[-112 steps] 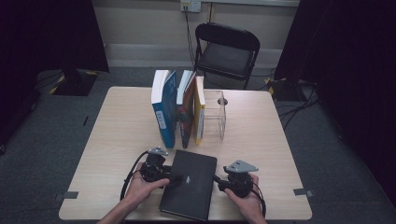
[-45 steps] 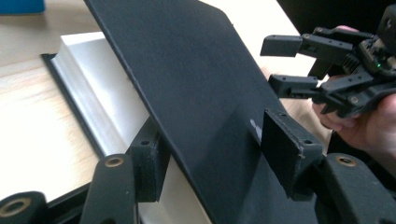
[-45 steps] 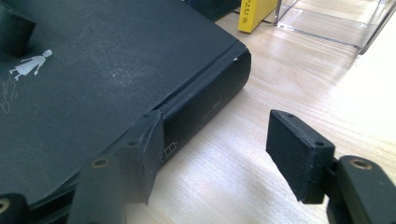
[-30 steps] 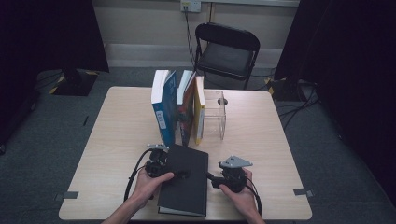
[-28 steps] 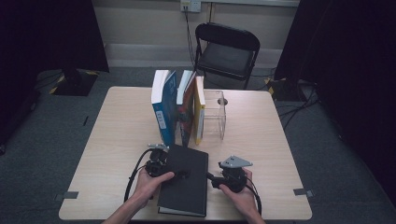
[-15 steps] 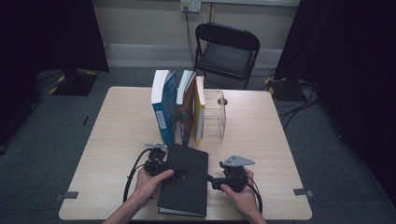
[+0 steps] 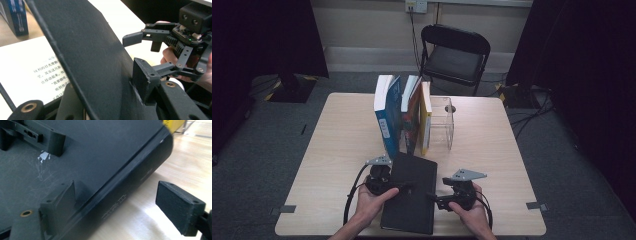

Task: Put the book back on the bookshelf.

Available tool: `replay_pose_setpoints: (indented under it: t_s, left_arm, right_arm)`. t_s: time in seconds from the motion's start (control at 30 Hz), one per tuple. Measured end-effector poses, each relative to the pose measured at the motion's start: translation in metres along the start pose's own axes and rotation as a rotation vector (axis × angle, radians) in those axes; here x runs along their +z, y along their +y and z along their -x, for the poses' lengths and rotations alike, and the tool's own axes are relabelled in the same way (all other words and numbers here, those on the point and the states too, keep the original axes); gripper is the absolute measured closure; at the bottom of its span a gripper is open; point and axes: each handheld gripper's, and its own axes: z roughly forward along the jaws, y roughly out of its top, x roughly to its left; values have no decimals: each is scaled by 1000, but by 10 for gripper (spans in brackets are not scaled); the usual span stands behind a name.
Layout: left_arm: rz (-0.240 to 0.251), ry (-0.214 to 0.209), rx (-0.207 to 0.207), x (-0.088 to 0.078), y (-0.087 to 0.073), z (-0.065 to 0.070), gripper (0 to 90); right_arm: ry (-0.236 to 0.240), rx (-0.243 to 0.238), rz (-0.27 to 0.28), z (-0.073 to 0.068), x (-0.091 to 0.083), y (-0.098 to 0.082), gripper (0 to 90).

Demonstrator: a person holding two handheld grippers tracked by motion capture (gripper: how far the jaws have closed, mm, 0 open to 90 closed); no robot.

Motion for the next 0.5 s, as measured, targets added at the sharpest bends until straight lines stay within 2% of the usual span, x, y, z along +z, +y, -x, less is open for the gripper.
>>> replay_pose_setpoints:
  t_s: [0.2, 0.3, 0.33, 0.4, 0.5]
  left_arm:
    - [43, 12, 72, -7, -3, 14, 578]
    - [50, 11, 114, -9, -3, 21, 579]
    - [47, 8, 126, -10, -3, 23, 580]
    - [57, 9, 138, -11, -5, 27, 586]
    - [41, -17, 167, -10, -5, 31, 597]
  right_arm:
    - [99, 25, 6, 1, 0, -2, 116]
    - [158, 33, 4, 2, 2, -3, 82]
    - [191, 42, 3, 3, 3, -3, 69]
    - [217, 46, -8, 4, 5, -3, 47]
    - [295, 77, -31, 7, 8, -6, 41]
